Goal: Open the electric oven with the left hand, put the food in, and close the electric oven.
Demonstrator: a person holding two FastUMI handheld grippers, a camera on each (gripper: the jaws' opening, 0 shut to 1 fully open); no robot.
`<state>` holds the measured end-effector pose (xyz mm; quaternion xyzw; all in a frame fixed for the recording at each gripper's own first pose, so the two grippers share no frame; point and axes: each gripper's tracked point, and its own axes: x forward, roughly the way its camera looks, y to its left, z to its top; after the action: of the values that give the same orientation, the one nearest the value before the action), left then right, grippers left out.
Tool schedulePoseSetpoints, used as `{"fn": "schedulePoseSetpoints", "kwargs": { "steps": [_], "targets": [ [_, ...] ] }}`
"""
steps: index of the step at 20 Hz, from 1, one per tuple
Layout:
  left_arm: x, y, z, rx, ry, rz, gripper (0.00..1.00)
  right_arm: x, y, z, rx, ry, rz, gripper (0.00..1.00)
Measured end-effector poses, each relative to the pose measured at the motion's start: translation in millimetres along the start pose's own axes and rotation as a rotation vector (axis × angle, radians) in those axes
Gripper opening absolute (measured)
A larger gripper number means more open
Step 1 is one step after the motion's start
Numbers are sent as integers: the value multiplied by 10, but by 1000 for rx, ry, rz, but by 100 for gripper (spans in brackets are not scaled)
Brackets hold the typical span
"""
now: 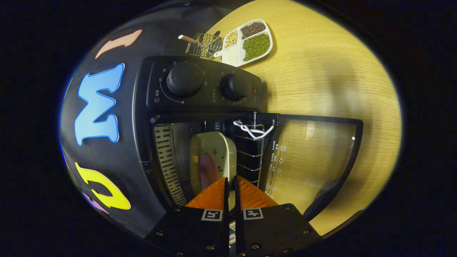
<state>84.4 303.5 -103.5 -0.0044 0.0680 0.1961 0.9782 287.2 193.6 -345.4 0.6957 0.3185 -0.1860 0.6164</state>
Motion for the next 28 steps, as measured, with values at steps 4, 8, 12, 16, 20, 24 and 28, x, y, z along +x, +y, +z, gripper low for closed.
{"fn": "schedulePoseSetpoints", "kwargs": {
  "steps": [4, 8, 12, 16, 20, 24, 28],
  "targets": [
    [2, -149, 7, -19, 4, -20, 90, -125, 163, -158, 24, 86, 86, 48],
    [-56, -457, 44, -26, -8, -67, 90, -367, 171, -183, -50, 147, 108, 97],
    [-199, -791, 96, -43, -13, -117, 100, -743, 143, -155, -205, 194, 142, 97],
    [-438, -1193, 121, -35, -13, -173, 100, -1216, 115, -88, -384, 239, 187, 97],
    [-761, -1567, 81, -41, 8, -225, 100, -1699, 20, 90, -578, 247, 231, 97],
    [-1091, -1890, 39, -28, 17, -272, 100, -2131, -79, 386, -763, 196, 271, 97],
    [-1351, -2200, -49, -35, 42, -310, 97, -2525, -184, 786, -970, 112, 298, 97]
  ]
}}
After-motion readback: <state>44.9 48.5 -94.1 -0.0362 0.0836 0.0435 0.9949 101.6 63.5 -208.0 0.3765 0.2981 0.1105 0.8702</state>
